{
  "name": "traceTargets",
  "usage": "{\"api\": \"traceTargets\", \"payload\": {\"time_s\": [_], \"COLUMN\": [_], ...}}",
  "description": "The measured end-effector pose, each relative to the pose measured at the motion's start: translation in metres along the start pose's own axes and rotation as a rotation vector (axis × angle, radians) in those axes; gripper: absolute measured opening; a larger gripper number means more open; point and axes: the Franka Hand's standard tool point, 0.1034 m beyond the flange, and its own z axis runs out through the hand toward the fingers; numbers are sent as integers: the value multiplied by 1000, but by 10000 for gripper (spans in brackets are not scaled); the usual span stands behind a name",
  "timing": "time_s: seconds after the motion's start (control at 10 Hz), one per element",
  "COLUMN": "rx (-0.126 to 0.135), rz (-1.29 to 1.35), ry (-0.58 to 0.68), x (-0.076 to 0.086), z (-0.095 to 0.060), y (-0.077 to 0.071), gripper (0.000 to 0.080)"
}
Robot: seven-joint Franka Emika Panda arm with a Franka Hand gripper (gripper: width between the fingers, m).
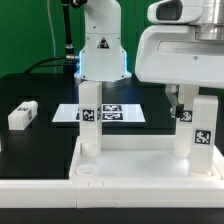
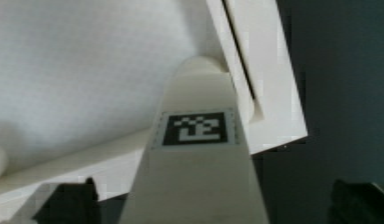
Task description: Assemble desk
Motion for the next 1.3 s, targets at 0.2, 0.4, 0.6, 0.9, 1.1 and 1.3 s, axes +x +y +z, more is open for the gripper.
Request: {"api": "traceTargets", "payload": {"time_s": [0.2,0.4,0.6,0.9,1.1,1.3], "rx": [0,1,1,-4,9,15], "rz": [47,185,326,803,1150,1351], "ry": [0,0,-2,-24,-46,-36], "x": [0,0,0,0,-1,-5], "z": [0,0,0,1,2,2], "y": [0,0,0,2,2,-3], "gripper": [389,285,288,288,289,290]}}
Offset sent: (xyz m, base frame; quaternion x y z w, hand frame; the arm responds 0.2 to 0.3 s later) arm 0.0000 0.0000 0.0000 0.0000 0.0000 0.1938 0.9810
